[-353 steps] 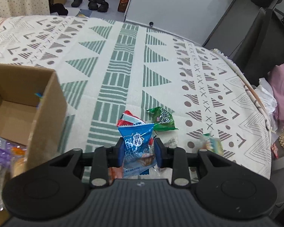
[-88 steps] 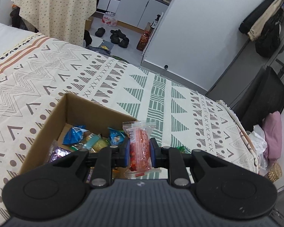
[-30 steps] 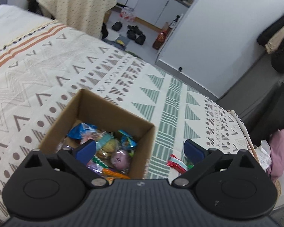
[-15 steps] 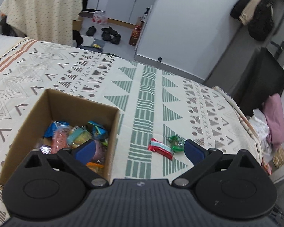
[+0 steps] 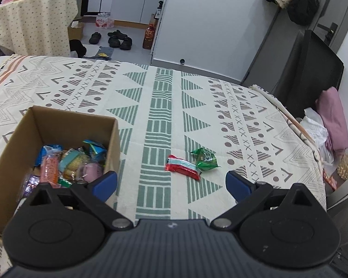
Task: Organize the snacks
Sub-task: 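Move both open tools toward the red-white candy and green packet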
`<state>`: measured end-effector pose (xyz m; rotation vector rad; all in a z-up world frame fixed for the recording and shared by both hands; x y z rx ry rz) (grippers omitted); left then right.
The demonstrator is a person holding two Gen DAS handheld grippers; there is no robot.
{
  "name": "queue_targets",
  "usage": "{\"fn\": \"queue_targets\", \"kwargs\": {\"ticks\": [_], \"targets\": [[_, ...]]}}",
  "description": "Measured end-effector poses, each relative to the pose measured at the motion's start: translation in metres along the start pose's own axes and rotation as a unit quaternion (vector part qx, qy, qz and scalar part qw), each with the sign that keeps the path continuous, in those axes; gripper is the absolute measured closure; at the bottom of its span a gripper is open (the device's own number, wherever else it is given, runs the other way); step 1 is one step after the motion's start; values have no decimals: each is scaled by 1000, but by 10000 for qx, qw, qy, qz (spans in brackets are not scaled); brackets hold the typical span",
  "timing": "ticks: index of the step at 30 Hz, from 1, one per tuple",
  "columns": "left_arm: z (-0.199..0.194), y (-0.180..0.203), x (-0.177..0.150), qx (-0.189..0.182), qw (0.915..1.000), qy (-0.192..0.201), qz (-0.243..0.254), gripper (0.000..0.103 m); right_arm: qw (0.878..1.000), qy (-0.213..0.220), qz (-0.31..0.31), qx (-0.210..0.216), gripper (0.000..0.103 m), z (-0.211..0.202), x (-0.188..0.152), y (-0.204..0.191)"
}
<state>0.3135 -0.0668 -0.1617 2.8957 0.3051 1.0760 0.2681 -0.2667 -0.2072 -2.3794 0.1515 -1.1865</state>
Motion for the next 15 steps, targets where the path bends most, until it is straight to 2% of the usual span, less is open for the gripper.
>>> {"fn": "queue_targets", "kwargs": {"ticks": [15], "targets": [[25,23,-5,125,9995,17,276,5,9984,-102,374,404,4,29,-2,15]]}}
Point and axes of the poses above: each gripper's, at about its wrist camera, not at the fingertips, and z roughly the way its jaws point, y to its right, x to its top, the point moved 6 cm from there along z, roughly the way its jaws point, and after that the axes turned 10 degrees about x, right-handed, at the moved point
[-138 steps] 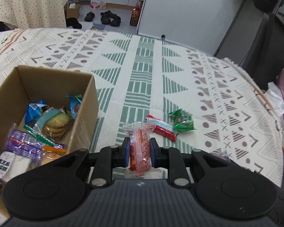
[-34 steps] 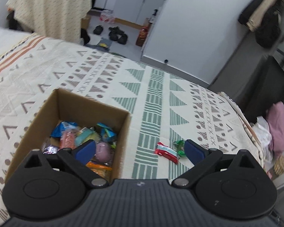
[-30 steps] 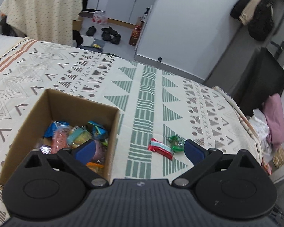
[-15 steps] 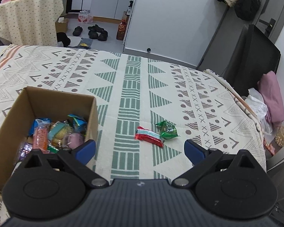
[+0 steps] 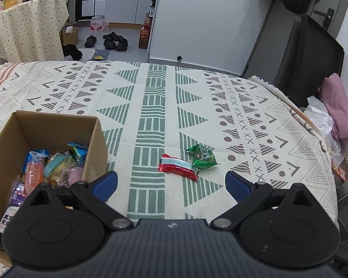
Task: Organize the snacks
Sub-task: 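Move both open tools toward the red-white candy and green packet, then grasp the red-white candy with the left tool while the right tool grasps the green packet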
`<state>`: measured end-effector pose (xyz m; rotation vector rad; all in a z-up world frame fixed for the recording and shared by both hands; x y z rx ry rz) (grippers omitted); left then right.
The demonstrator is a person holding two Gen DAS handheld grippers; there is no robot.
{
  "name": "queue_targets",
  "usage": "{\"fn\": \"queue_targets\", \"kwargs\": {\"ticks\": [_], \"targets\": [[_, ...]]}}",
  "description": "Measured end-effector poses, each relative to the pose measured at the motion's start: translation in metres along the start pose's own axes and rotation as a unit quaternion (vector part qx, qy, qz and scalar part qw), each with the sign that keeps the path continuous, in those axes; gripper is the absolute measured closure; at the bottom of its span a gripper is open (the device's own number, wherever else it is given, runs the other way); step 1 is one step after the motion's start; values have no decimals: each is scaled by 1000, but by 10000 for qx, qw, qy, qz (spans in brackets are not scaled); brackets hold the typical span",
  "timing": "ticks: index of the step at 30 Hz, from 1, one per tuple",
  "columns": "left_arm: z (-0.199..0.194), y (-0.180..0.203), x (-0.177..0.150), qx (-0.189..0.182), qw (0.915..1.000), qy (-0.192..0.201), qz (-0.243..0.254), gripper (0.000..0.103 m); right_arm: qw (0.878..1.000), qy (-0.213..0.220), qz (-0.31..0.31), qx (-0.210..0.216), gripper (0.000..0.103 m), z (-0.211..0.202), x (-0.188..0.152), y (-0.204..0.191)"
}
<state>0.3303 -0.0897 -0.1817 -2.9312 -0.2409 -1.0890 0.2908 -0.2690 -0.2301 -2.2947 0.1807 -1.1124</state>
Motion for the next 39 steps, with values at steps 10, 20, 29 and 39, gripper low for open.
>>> {"fn": "queue_targets", "kwargs": {"ticks": [10,20,29,39], "targets": [[29,14,6,53,10000,-52,-63,12,9994,-5,106,335,13,38,13,12],[66,10,11,190,9988,-231,-389,43,9959,-197,371,800,30,85,20,23],[96,4,11,348,9962,-421,-672,44,9931,-338,587,960,38,122,24,34],[114,13,13,422,9958,-424,-687,44,9893,-543,541,1240,76,138,19,33]]}}
Point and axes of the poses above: each gripper's, at about its wrist camera, not at the fingertips, and z roughly the way its jaws point, y to its right, x to its top, the point moved 6 cm from there along z, roughly the way its jaws point, and after that the axes turned 10 degrees about x, right-handed, at the moved point
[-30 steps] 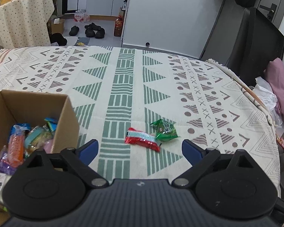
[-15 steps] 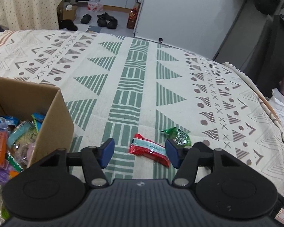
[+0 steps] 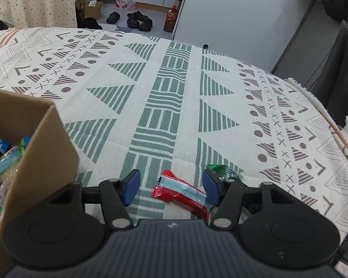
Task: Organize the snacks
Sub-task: 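Grasp the red-white candy with the left tool while the right tool grasps the green packet, then lift both held snacks and carry them over the box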
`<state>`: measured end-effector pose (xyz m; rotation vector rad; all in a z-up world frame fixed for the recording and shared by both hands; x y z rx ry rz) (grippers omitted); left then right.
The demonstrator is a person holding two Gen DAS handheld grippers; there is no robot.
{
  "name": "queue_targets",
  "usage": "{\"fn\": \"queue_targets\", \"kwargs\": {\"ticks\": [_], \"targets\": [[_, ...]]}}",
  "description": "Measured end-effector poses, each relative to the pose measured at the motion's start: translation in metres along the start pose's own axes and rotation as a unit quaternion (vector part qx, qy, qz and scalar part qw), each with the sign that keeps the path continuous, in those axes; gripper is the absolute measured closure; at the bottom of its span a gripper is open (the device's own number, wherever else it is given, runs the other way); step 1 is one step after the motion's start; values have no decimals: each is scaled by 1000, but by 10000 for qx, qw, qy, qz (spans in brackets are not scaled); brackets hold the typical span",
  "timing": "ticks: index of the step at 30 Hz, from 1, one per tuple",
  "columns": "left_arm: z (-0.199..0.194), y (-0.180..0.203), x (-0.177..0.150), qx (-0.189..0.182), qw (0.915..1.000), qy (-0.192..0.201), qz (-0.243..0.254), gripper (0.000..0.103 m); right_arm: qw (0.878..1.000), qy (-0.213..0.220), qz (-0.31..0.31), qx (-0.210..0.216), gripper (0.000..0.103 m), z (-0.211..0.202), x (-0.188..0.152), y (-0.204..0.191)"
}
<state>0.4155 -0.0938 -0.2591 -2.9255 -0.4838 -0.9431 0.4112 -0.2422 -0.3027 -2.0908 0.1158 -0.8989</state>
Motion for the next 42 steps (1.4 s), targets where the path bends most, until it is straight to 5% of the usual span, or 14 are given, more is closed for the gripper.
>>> {"fn": "queue_targets", "kwargs": {"ticks": [11,17,24,27,31,42], "targets": [[19,20,-9,140,9994,-205,254,39,9992,244,53,-298,79,-41,5,11],[20,33,-19,213,9972,-145,700,27,9979,391,120,-511,79,-58,5,18],[22,40,-26,270,9932,-32,1132,25,9974,322,-56,-645,79,-59,1,9],[20,38,-26,301,9929,19,1154,34,9966,323,-77,-758,79,-64,-1,11],[16,34,-23,318,9927,40,1166,59,9955,363,-37,-875,79,-73,-2,14],[-13,20,-17,32,9969,-82,780,62,9939,452,-180,-989,79,-91,-8,-7]]}}
Point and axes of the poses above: each gripper's, at about its wrist camera, not at the fingertips, and z roughly the way its jaws point, y to its right, x to its top, the point moved 6 cm from there along z, roughly the way its jaws point, and after that the axes turned 10 degrees about x, right-handed, at the moved point
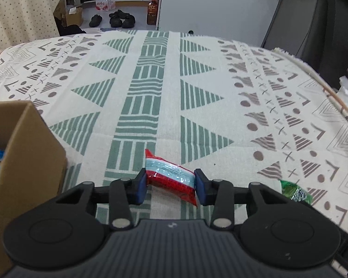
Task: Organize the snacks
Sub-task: 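Lift both held snacks and carry them over the box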
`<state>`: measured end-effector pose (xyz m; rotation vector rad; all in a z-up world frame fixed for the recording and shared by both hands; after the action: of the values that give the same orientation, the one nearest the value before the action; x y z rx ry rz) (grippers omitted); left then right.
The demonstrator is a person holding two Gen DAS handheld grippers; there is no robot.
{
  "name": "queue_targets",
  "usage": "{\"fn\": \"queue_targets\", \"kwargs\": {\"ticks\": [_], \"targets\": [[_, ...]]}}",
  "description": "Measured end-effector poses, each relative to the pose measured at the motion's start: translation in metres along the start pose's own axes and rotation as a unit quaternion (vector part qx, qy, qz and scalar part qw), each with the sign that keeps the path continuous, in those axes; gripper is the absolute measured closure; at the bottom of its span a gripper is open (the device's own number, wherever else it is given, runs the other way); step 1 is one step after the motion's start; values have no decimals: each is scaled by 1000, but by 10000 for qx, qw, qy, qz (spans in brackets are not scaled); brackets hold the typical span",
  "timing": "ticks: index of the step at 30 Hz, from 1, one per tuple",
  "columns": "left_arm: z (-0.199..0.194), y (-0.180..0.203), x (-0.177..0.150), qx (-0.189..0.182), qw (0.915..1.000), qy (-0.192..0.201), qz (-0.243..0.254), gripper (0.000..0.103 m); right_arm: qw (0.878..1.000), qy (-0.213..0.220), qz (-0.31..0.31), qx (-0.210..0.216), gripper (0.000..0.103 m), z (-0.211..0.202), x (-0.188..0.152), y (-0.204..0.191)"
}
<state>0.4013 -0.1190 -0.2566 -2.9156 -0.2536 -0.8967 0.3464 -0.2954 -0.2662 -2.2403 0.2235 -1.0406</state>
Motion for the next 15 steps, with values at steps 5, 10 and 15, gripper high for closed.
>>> {"fn": "queue_targets", "kwargs": {"ticks": [5,10,15], "targets": [[-28,-5,3,-153,9997,147,-76,62,9999,104,-88,-12,79,-14,0,-15],[-55,-16,2,-221,9992,291,-142,62,9995,217,-231,46,79,-26,4,-35],[-83,-32,5,-311,9981,463,-264,62,9987,326,-365,128,79,-38,7,-58]]}}
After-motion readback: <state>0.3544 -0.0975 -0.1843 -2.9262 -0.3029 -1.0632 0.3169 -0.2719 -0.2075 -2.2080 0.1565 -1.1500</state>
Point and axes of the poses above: each gripper's, at about its wrist camera, not at the fingertips, and z roughly the way its jaws point, y to its right, x to its top, the point moved 6 cm from there along z, roughly the way its jaws point, and after that the axes turned 10 degrees about x, right-handed, at the moved point
